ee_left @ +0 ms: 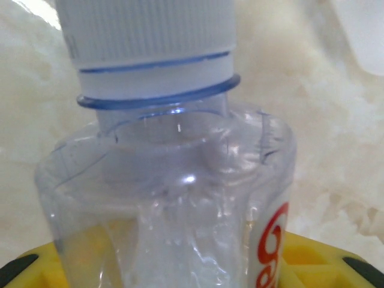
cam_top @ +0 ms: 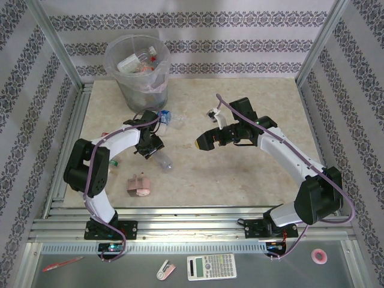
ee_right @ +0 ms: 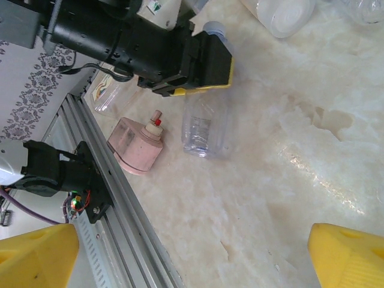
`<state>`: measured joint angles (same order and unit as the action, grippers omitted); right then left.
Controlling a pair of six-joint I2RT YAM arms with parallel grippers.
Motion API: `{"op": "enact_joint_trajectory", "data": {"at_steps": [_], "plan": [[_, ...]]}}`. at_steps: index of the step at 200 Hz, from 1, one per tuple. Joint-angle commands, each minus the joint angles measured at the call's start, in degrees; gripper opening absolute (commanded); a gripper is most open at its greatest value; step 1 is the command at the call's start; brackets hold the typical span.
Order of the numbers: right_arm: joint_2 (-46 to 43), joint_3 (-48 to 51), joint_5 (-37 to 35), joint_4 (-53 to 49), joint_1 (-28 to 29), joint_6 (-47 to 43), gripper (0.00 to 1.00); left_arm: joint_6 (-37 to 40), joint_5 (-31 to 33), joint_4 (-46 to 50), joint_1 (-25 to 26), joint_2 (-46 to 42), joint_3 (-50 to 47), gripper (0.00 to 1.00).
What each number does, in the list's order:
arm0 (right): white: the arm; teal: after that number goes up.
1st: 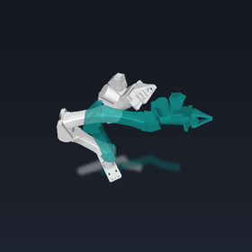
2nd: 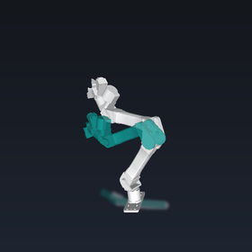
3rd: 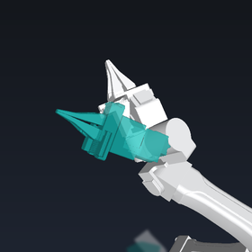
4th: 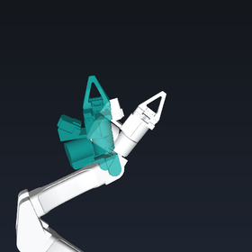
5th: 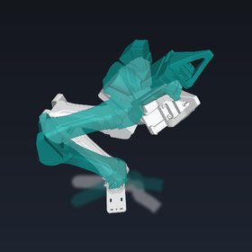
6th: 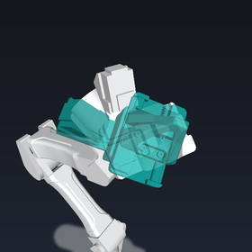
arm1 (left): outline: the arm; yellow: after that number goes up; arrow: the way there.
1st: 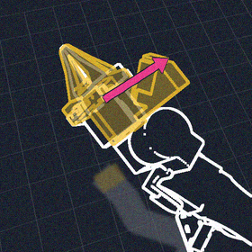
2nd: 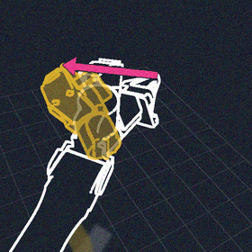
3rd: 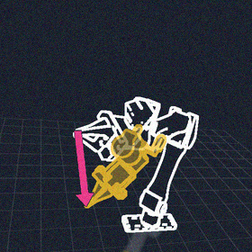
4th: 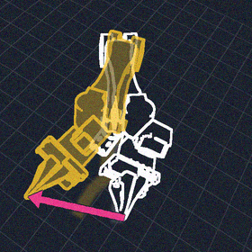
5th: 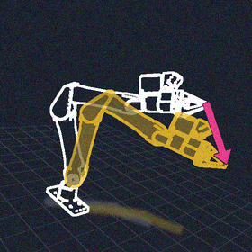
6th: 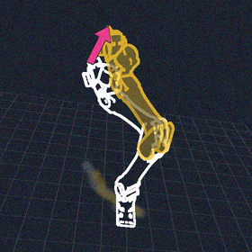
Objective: Throw the plastic bottles in the bin
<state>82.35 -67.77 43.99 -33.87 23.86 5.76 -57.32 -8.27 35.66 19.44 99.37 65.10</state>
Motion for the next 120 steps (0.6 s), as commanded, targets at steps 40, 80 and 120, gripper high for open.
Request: {"op": "enact_joint_trajectory", "data": {"at_steps": [40, 80, 120], "plan": [[0.7, -3.4, 1.3, 0.3, 0.0, -0.8, 0.98, 8.4, 7.3, 0.5, 1.9, -15.5, 3.4, 0.48], [1.1, -4.0, 1.4, 0.8, 0.0, -0.5, 0.98, 12.9, 12.0, -0.8, 2.7, -20.5, 8.8, 0.49], [1.0, -3.9, 1.4, 1.1, 0.1, -0.2, 0.98, 17.5, 12.8, -3.7, 2.8, -22.2, 14.0, 0.49]]}}
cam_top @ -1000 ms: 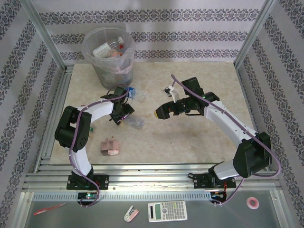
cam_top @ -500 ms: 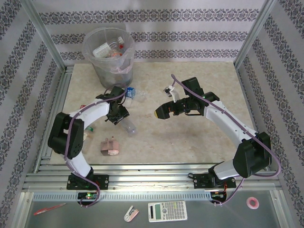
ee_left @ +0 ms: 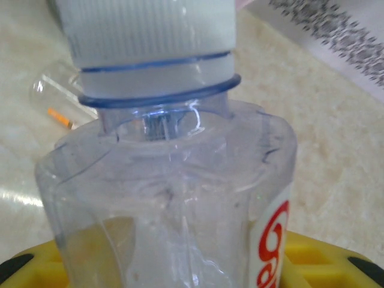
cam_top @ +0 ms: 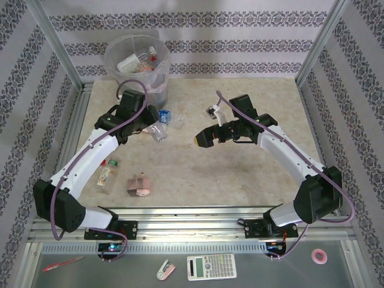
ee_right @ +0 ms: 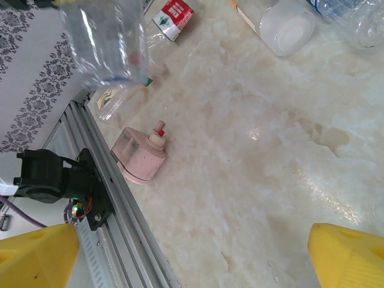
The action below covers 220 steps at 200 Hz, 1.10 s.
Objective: Throw the plastic bottles in the bin
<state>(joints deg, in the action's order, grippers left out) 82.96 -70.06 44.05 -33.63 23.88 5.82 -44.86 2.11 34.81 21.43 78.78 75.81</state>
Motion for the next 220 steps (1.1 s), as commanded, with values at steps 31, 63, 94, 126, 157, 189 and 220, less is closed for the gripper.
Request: {"op": "enact_joint_trajectory", "data": {"at_steps": [31, 63, 94, 126, 157, 189, 220], "plan": [[0.1, -1.4, 1.0, 0.8, 0.1, -0.4, 0.98, 8.5, 2.2, -6.1, 0.8, -2.1, 7.4, 0.49], [0.4, -1.4, 0.8, 1.0, 0.2, -0.5, 0.98, 12.7, 2.2, -11.7, 0.9, -2.3, 11.4, 0.48], [1.2, -2.7, 0.7, 1.0, 0.1, -0.6, 0.98, 17.8, 2.6, -16.1, 0.8, -1.0, 16.7, 0.47], [2.4, -4.2, 0.7, 1.0, 0.1, -0.5, 0.98, 22.7, 3.5, -18.6, 0.8, 1.3, 22.6, 0.46], [3.2, -5.2, 0.7, 1.4, 0.1, -0.5, 0.98, 26.8, 4.5, -22.2, 0.9, 3.0, 26.2, 0.46], [4.1, -6.4, 0.4, 1.4, 0.1, -0.3, 0.98, 31.4, 4.5, -24.2, 0.9, 5.1, 30.2, 0.46], [5.1, -7.6, 0.0, 1.5, 0.2, 0.1, 0.98, 36.0, 4.7, -30.1, 0.9, 5.3, 31.2, 0.43]]}}
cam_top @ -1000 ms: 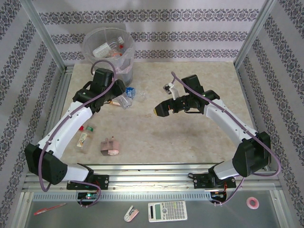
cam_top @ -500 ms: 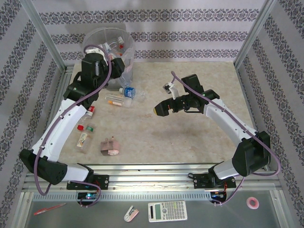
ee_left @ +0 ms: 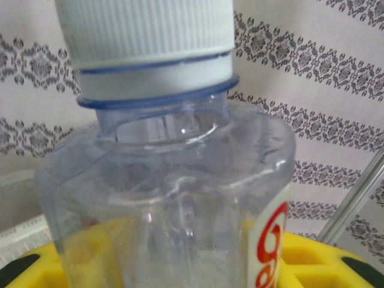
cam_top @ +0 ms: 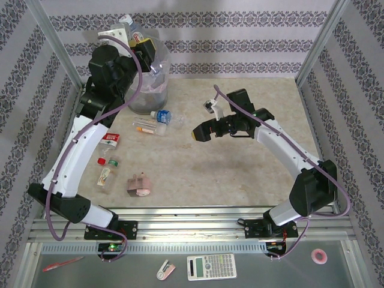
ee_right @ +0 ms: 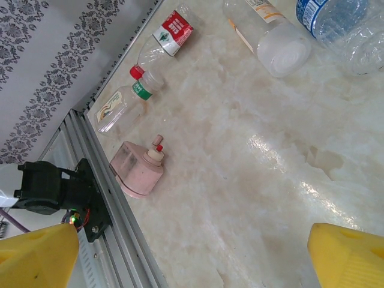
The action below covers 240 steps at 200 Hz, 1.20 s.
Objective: Throw the plastic bottles in the bin
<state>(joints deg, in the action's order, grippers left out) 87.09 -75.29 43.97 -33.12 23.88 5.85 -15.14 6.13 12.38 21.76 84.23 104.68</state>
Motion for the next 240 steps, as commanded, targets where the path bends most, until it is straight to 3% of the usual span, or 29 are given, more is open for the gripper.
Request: {"op": "enact_joint_trajectory", "data": {"at_steps": [1, 77, 148, 179, 213, 240], "plan": [[1.0, -2.4, 0.1, 1.0, 0.2, 0.1, 0.98, 6.5, 0.8, -7.8, 0.6, -0.1, 2.4, 0.43], [3.2, -4.8, -0.4, 1.7, 0.1, 1.1, 0.98, 16.7, -0.8, -16.8, 0.6, 0.5, 7.6, 0.39], [5.6, -7.5, -1.2, 2.3, 0.7, 2.3, 0.98, 25.1, -4.4, -37.5, 0.9, -1.8, 2.3, 0.32], [7.0, -8.9, -1.5, 2.3, 1.1, 2.7, 0.98, 26.9, -4.4, -39.6, 0.9, -1.1, 2.0, 0.32], [8.4, -10.5, -1.8, 1.8, 1.6, 3.0, 0.98, 25.1, -2.5, -36.3, -0.4, 0.8, 2.8, 0.33], [9.4, -11.6, -2.0, 1.7, 2.0, 3.2, 0.98, 11.7, -4.1, -25.1, -7.7, 4.9, 6.4, 0.41]]}}
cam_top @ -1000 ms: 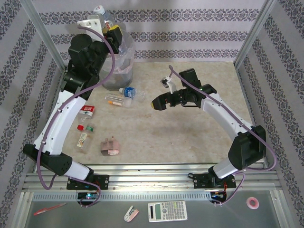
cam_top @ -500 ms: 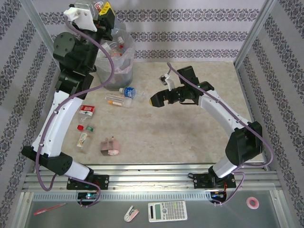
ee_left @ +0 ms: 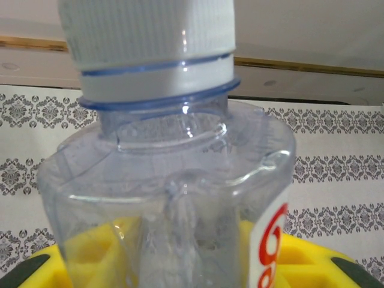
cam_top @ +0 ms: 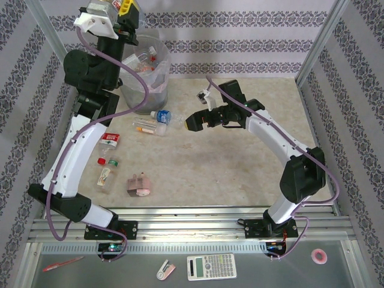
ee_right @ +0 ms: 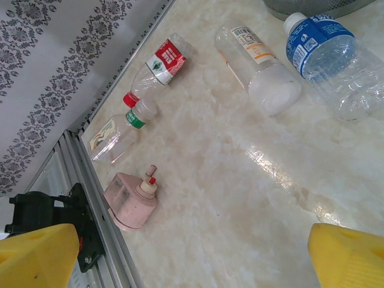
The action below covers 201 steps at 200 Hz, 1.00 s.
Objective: Throw the plastic bottles in the bin
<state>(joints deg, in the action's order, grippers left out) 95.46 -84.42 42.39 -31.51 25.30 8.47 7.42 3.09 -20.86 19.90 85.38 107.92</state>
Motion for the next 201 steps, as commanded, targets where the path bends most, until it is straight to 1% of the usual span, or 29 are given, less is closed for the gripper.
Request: {"op": "enact_joint_trajectory", "data": {"at_steps": [1, 14, 31, 34, 40, 44, 48, 53, 55, 72, 82, 103, 118, 170, 201], "plan": [[1.1, -2.4, -0.4, 0.1, 0.6, 0.7, 0.98, -11.5, -1.3, 8.6, -6.2, 4.0, 3.3, 0.42], [1.4, -2.9, -0.3, 0.0, 0.7, 0.8, 0.98, -16.0, -2.4, 14.1, -9.4, 7.5, 4.4, 0.46], [1.5, -3.2, -0.3, -0.2, 0.9, 0.8, 0.98, -22.1, -5.1, 20.0, -13.1, 12.3, 4.4, 0.58], [1.5, -3.2, -0.3, -0.3, 0.9, 0.8, 0.98, -23.5, -5.6, 21.3, -13.7, 13.2, 4.6, 0.63], [1.3, -3.2, -0.3, -0.4, 0.9, 0.7, 0.98, -26.1, -7.4, 23.3, -14.6, 15.1, 4.8, 0.77], [1.2, -3.2, -0.3, -0.5, 0.9, 0.7, 0.98, -27.5, -8.9, 24.2, -15.2, 16.3, 5.0, 0.85], [1.0, -3.1, -0.4, -0.6, 0.9, 0.5, 0.98, -28.8, -10.4, 25.8, -15.7, 17.3, 5.4, 0.91], [0.7, -2.9, -0.4, -0.8, 1.0, 0.5, 0.98, -29.7, -10.7, 27.9, -15.9, 18.8, 6.1, 0.98], [0.6, -2.8, -0.5, -0.9, 0.9, 0.5, 0.98, -29.8, -10.5, 28.7, -15.9, 19.2, 6.5, 1.0], [-0.8, -1.9, -0.5, -1.4, 0.9, 0.3, 0.98, -31.0, -8.3, 35.6, -15.9, 21.9, 10.4, 1.0], [-2.1, -1.1, -0.4, -1.9, 0.9, -0.1, 0.98, -31.1, -8.9, 38.7, -15.9, 22.4, 13.6, 1.0], [-4.7, 1.9, -0.8, -1.6, 0.7, -0.4, 0.98, -31.8, -10.0, 43.4, -15.6, 21.5, 19.3, 1.0], [-5.7, 3.8, -0.4, -1.5, 0.6, -0.3, 0.98, -30.9, -8.7, 45.8, -14.4, 19.4, 20.8, 1.0], [-7.2, 6.0, 1.0, -1.3, 0.5, -1.1, 0.98, -31.4, -5.1, 48.8, -11.4, 9.7, 14.6, 1.0], [-7.5, 6.0, 1.8, -1.9, 0.6, -1.7, 0.98, -32.3, -3.1, 48.9, -10.5, 3.5, 6.4, 1.0]]}}
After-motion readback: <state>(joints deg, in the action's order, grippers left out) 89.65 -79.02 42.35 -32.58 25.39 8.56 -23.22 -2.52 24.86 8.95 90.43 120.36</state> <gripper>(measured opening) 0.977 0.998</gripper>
